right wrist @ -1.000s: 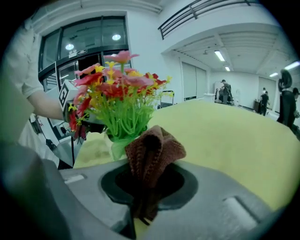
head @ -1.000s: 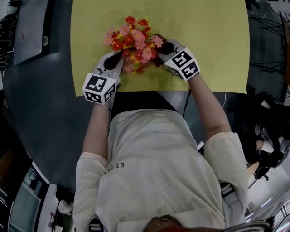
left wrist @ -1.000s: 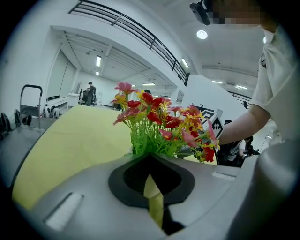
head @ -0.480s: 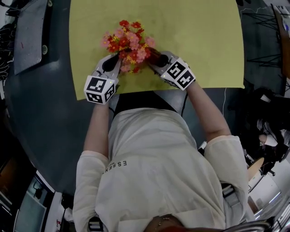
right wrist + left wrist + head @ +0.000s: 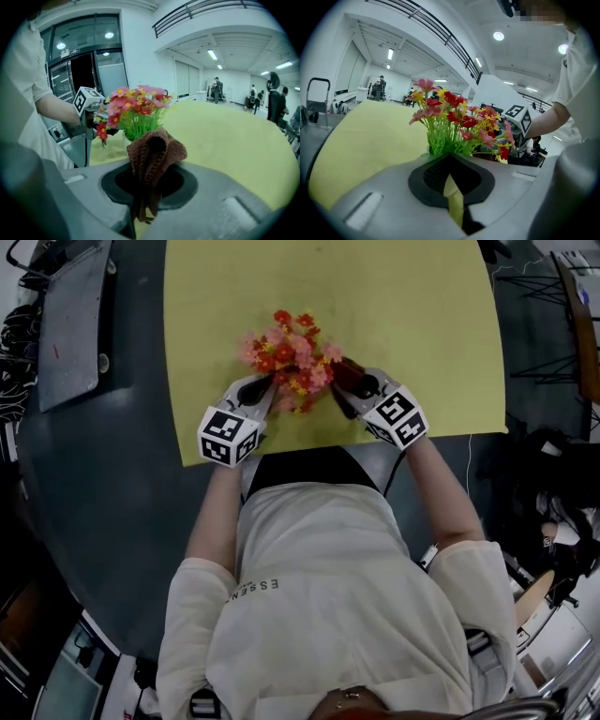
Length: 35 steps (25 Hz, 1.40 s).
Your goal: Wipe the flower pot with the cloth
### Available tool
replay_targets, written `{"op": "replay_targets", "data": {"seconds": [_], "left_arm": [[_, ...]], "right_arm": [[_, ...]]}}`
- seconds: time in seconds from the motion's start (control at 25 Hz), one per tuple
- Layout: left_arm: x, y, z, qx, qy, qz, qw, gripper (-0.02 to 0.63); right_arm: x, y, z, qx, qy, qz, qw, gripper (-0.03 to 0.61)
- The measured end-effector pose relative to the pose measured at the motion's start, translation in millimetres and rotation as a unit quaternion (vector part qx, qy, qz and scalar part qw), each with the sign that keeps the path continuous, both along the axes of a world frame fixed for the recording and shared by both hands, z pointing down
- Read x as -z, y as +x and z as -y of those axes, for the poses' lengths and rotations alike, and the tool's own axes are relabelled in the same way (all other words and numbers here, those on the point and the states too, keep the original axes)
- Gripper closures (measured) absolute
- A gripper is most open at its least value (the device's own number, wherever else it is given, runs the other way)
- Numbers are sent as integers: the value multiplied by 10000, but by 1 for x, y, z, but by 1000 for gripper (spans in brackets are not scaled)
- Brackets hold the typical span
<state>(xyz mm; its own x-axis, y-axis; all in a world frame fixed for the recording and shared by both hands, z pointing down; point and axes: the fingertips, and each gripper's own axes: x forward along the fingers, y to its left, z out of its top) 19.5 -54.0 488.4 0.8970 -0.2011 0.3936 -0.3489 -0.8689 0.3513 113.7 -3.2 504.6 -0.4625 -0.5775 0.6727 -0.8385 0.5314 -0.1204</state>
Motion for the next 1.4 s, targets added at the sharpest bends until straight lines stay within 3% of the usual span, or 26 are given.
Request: {"op": "replay_targets", "data": {"seconds": [0.12,0.28,0.48,0.64,0.88,1.08,1.4], "left_arm": [[1,2,-2,5,119,66,9999,598],[1,5,-10,177,264,-110,9994,598],[3,1,4,948,209,-307,9948,598],[1,1,7,1547,122,-396,9871,598],[0,-1,7,2078,325,-205,9774,598],[1,6,13,2200,338,-103,9749,600],[2,1,17,2371,319,-198,9708,600]], "right_arm": [[2,17,21,-65,115,64,9999,520],[0,28,56,279,186,225,9992,520],[-3,15,112,1054,337,525,9925,522],[-8,-1,140,1737,164,962,9800,522],[-16,-37,156,2752,-279,1584,9479,523],[-16,-65,154,3469,-871,2257,9061,523],[-21,-100,142,4067,-1747,2569,8591,523]]}}
